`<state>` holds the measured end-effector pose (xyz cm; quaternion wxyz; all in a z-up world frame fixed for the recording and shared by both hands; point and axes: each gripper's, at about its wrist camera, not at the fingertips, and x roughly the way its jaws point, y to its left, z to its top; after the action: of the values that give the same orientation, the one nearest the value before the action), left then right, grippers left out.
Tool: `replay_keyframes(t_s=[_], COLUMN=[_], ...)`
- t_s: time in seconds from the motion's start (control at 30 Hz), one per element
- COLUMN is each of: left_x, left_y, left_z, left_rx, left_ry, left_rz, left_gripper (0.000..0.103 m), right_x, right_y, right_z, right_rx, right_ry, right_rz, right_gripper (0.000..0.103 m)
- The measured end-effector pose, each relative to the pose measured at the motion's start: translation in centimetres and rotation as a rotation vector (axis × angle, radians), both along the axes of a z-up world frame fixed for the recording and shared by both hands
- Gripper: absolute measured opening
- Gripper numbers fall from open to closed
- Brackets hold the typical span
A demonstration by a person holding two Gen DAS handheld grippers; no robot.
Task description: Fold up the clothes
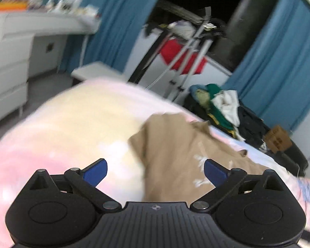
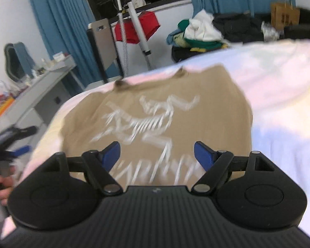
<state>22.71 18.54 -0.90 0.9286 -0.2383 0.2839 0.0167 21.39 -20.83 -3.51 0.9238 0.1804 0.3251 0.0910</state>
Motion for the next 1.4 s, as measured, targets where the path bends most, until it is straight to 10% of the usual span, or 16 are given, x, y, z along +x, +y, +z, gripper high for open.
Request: replay_keyframes(t_s=[0.13,0.5,0.7,0.77,1.1,1.4], left_x=[0.4,6.6,8.6,8.8,7.8,11.9], left_y=[2.3,6.7,5.3,4.5,6.5,9.7], left_z=[-1.7,-7.9,-8.4,-8.4,-3.6,3.8], left_rx=[-0.083,-0.394,-0.339,-0.317,-0.251,0.099], left_ry=[0.047,-0.084,-0.103,-0.112,-0.195,-0.131], left_rz=[0.065,0.187,0.094,0.079,0.167,0.34], left_gripper=[0.088,0.047,0.028,0.006,0.0,0.0], right_x=[-3.5,0.9,2.2,1.9,0.4,0.5], right_y=[-1.4,-2.1,-1.5,-1.0,0.8,-0.4], right_z=[-2.2,-7.1,-8.4,-8.4,-7.7,-7.5], right_rx=[0.174,0.265,0.274,0.242,0.074,0.091], right_ry=[0.023,0.031,0.058,0.05,-0.016,-0.03], right_rz=[-0.049,-0.117,-0.108,-0.102,-0.102,-0.143], right_gripper=[0.08,0.08,0.081,0.081,0.079,0.079])
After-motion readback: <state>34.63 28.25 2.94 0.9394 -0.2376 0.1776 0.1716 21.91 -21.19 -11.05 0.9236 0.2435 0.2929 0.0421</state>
